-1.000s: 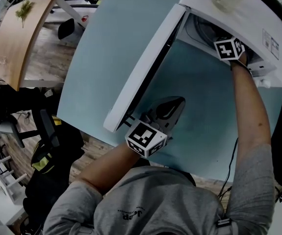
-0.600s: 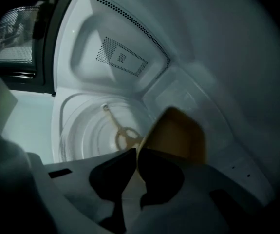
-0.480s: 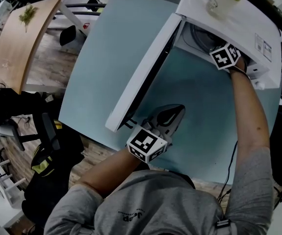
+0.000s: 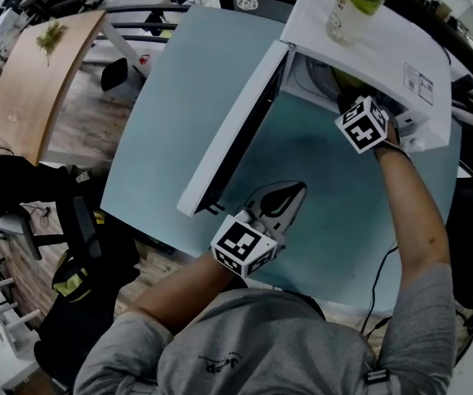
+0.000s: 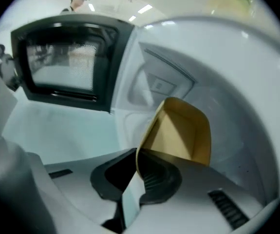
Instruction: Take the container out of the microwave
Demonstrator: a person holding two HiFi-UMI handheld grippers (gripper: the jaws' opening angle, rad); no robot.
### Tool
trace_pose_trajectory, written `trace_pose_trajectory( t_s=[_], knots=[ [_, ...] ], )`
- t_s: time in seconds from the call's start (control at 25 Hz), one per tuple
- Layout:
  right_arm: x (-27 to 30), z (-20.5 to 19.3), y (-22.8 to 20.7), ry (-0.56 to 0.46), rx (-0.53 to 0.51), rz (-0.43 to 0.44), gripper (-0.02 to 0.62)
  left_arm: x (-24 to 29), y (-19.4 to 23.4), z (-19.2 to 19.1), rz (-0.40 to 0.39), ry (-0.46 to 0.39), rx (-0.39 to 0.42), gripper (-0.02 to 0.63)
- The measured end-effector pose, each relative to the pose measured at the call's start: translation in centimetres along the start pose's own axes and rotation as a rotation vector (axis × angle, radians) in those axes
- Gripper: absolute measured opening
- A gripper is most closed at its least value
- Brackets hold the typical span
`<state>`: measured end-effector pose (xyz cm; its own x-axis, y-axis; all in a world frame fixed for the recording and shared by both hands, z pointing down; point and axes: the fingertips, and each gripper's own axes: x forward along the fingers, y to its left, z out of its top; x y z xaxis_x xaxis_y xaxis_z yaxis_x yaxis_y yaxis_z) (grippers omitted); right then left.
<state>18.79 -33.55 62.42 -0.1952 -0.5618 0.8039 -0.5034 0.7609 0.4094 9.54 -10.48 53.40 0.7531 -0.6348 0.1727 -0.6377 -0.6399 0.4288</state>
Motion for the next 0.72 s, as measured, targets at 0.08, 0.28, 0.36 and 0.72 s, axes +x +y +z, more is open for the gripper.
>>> trace_pose_trajectory(
  t_s=[0.08, 0.28, 0.36, 0.72],
  knots=[
    [-1.4, -0.1, 1.7, -0.015, 0.027, 0.064, 0.029, 0.0, -0.6, 1.0, 0.000, -0.012, 0.011, 0.016],
    [-5.5, -0.5, 5.0, -0.044, 0.085, 0.188, 0.029, 0.0, -1.7, 3.6, 0.006, -0.031, 0.042, 0.017],
    [-7.2, -0.5, 5.8, -0.063, 0.090, 0.215, 0.029, 0.0, -2.2, 4.6, 0.007, -0.039, 0.049, 0.015],
    [-16.8, 0.1, 9.1, -0.117, 0.100, 0.354, 0.029, -1.3, -5.1, 10.4, 0.016, -0.084, 0.096, 0.015]
  ],
)
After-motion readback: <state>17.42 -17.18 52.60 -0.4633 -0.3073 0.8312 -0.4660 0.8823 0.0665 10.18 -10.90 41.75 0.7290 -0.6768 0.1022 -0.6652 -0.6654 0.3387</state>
